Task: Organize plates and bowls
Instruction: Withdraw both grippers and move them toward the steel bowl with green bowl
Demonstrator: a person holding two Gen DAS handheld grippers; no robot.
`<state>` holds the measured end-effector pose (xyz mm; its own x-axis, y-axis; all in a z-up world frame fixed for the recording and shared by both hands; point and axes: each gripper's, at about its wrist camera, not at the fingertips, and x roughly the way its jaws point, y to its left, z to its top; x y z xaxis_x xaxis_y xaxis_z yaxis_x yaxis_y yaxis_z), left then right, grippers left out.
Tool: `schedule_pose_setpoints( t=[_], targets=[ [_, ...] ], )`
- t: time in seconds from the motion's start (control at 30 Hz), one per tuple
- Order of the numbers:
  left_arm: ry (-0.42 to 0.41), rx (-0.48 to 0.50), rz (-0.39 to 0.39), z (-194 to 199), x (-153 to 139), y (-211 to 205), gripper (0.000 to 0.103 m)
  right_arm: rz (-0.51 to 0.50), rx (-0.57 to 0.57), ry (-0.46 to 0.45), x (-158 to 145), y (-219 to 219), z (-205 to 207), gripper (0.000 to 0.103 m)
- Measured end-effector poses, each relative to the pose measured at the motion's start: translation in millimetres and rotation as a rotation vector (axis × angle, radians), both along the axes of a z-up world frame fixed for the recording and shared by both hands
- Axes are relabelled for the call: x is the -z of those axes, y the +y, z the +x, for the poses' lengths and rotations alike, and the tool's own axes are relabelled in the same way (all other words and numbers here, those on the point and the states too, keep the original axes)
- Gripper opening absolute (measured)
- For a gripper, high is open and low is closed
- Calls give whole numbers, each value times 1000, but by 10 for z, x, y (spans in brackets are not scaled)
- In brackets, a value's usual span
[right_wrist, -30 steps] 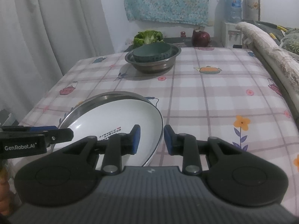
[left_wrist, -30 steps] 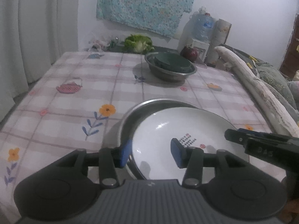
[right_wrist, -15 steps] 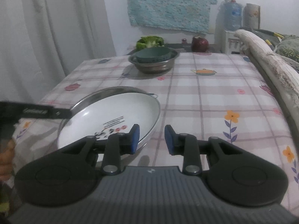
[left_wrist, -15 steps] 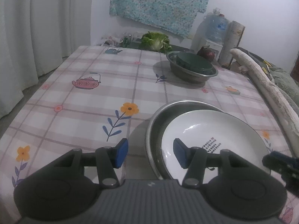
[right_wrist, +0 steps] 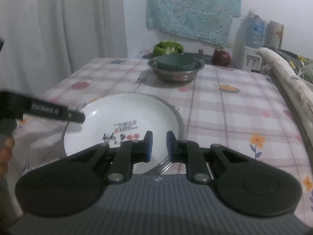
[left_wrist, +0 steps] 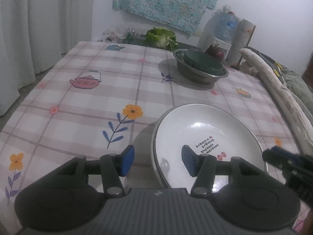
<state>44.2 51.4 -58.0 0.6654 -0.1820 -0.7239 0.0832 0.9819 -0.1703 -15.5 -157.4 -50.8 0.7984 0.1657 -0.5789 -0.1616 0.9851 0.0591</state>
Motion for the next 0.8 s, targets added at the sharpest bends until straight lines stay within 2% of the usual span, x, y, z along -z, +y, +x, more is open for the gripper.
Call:
schedule_pose_setpoints(
  t=[0.03, 0.07, 0.13, 0.27, 0.4, 0.53, 0.63, 0.8],
  targets=[
    [12, 7, -1, 36, 16, -10, 55, 26, 18, 6, -6, -62, 36, 24],
    [21, 13, -2, 69, 33, -19, 55, 49, 37, 12, -1, -117, 70, 34],
    [35, 23, -8, 129, 58, -40, 56, 117, 77, 36, 39, -251, 164, 48],
    [60, 40, -27, 236, 104, -77, 56, 290, 123, 131, 223, -507, 407, 48],
    [76, 64, -34, 286, 129, -132, 57, 391, 112, 209, 388, -576, 581, 47],
    [81, 62, -11, 285, 128, -182, 59, 397, 53, 215, 374, -493, 588, 38],
    [87, 53, 0, 285, 123, -216, 60, 352, 36, 211, 350, -444, 579, 38],
    [103, 64, -12, 246, 111, -286, 60, 352, 37, 218, 321, -524, 550, 38]
  ],
)
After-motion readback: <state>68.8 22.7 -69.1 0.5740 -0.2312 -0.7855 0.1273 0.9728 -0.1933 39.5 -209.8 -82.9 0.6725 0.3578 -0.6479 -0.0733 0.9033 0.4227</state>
